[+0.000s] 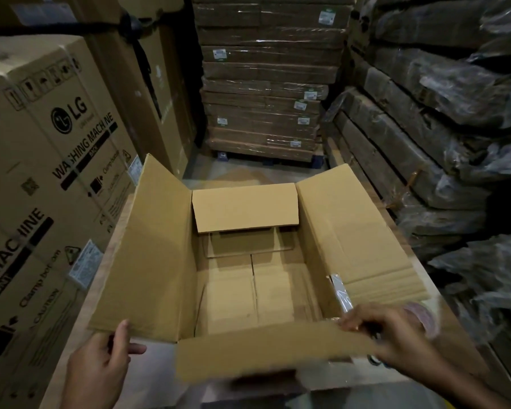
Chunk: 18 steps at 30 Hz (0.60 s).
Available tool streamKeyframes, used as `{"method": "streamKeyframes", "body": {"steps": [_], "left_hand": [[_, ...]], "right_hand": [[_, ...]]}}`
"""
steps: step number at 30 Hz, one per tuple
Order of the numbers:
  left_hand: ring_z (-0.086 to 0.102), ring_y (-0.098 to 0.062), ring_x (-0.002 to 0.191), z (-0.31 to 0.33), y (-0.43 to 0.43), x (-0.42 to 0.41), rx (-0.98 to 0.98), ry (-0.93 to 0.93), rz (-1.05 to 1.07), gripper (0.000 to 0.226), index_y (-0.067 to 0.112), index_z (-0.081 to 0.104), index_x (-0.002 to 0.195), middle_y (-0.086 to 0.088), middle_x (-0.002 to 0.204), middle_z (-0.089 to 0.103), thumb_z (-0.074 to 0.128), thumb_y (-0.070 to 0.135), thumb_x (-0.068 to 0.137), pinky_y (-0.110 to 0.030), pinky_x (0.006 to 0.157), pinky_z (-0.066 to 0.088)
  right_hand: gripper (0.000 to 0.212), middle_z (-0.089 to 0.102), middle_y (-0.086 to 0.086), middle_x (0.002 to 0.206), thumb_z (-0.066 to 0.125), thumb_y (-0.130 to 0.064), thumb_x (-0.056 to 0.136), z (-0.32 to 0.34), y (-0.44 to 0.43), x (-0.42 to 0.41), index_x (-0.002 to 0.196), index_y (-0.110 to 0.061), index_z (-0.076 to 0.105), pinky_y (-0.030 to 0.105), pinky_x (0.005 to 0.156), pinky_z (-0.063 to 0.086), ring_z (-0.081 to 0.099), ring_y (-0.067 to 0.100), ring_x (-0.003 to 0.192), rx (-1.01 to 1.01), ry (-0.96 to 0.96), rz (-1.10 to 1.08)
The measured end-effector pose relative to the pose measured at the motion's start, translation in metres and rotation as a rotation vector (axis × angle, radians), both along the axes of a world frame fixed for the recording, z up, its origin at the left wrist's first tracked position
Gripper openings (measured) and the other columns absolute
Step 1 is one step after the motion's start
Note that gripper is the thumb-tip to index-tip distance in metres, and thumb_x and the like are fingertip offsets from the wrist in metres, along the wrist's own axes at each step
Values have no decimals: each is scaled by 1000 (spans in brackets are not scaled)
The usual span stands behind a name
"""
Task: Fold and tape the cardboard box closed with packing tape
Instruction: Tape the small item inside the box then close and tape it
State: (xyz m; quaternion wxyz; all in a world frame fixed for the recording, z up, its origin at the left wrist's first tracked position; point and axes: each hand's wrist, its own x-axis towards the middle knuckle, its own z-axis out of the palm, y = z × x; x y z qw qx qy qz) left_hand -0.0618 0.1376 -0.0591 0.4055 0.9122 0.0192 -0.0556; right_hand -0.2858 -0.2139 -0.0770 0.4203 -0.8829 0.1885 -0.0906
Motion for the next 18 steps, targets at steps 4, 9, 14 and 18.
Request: {"method": "streamKeyframes", "body": {"steps": [4,9,14,18], "left_hand": [[69,-23,64,-4,3,0,35,-4,10,42,18,64,58,7,53,69,53,29,97,-50,75,56],[68,-23,61,-1,0,-2,20,-1,11,43,18,64,57,4,56,70,53,28,97,-49,75,55],[68,-23,61,2,0,-3,23,-16,-19,44,17,64,57,3,58,71,52,25,98,-45,72,54],[68,-23,62,4,0,-4,22,-20,-23,41,18,63,58,3,59,71,52,25,98,-48,73,56]], "right_hand": [[24,57,-22,120,57,-28,88,-23,12,-24,109,-40,63,8,83,44,58,-7,103,-309,54,290],[41,54,-19,125,63,-19,82,-22,21,-19,120,-35,60,-3,87,30,50,-11,102,-504,215,402],[38,55,-11,106,77,-19,69,-34,27,-13,100,-33,61,7,75,32,44,-2,89,-643,213,455],[32,53,-7,86,45,-42,94,-37,29,-3,70,-27,59,17,69,34,39,2,80,-716,93,400]]}}
